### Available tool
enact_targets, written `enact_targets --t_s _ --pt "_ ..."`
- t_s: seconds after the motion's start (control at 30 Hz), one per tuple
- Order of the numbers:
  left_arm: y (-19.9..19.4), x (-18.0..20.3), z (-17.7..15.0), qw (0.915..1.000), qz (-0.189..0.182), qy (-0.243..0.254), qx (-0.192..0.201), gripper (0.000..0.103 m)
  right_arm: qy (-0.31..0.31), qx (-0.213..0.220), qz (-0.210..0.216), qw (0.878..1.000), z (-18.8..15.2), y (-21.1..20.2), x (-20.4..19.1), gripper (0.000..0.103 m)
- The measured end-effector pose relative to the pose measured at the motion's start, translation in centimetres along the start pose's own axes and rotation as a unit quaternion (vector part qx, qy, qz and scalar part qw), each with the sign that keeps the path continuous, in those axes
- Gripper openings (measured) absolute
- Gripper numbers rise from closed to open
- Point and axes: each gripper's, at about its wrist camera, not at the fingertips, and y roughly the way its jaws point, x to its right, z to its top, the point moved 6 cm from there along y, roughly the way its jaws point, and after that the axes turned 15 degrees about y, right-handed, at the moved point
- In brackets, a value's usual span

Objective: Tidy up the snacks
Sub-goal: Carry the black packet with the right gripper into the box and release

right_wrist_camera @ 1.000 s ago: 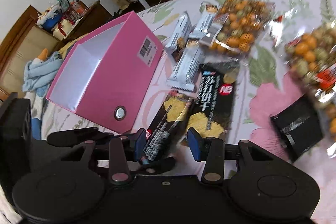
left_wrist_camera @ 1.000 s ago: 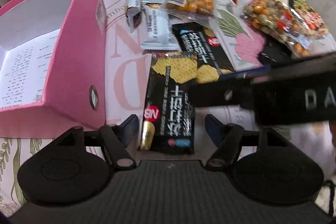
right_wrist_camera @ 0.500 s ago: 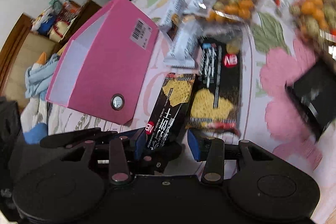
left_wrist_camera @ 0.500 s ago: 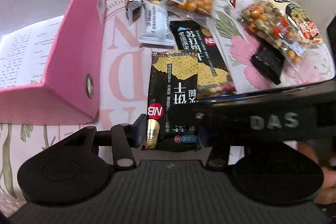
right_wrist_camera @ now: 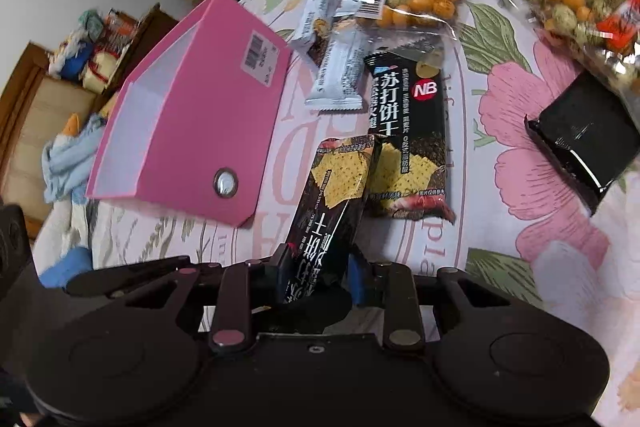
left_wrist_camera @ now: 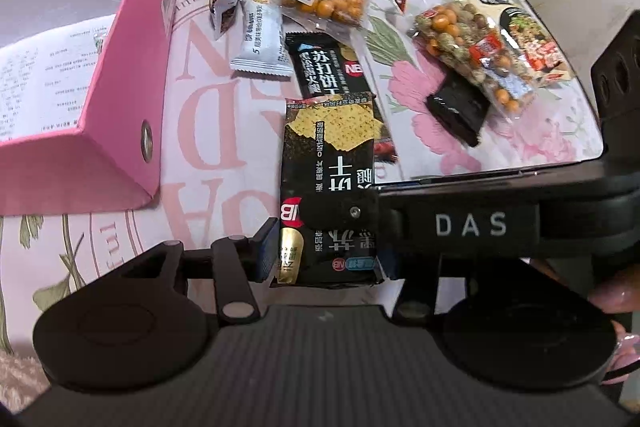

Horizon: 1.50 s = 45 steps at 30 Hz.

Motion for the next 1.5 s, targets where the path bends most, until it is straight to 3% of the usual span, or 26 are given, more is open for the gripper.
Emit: enact_targets --t_s 0.47,0.87,1.07,1.2,1.5 --pt "-6.7 2.1 -1.8 0.9997 -0.005 0.018 0.018 0.049 -0.040 0.018 0.018 0.999 -3.5 -4.8 -3.4 0.032" --pt "-14.7 0.7 -1.4 0.9987 0.008 0.035 0.036 0.050 -0.099 0.006 0.022 0.995 -5.0 -8.2 -10.9 0.032" --pt "-17.1 -2.7 -0.3 0.9977 0.032 0.022 0.055 0.050 -0.138 -0.003 0.020 0.990 -3.8 -7.7 -15.4 0.032" --pt "-17.8 -6.4 0.5 0.9931 0.066 0.016 0.096 0.049 -0.169 0.015 0.036 0.985 -2.2 -6.1 -18.5 0.032" --pt "-13.0 -15.0 2.2 0.9916 0.088 -0.036 0.088 0.049 -0.178 0.008 0.057 0.982 1.9 1.6 -21.5 0.032"
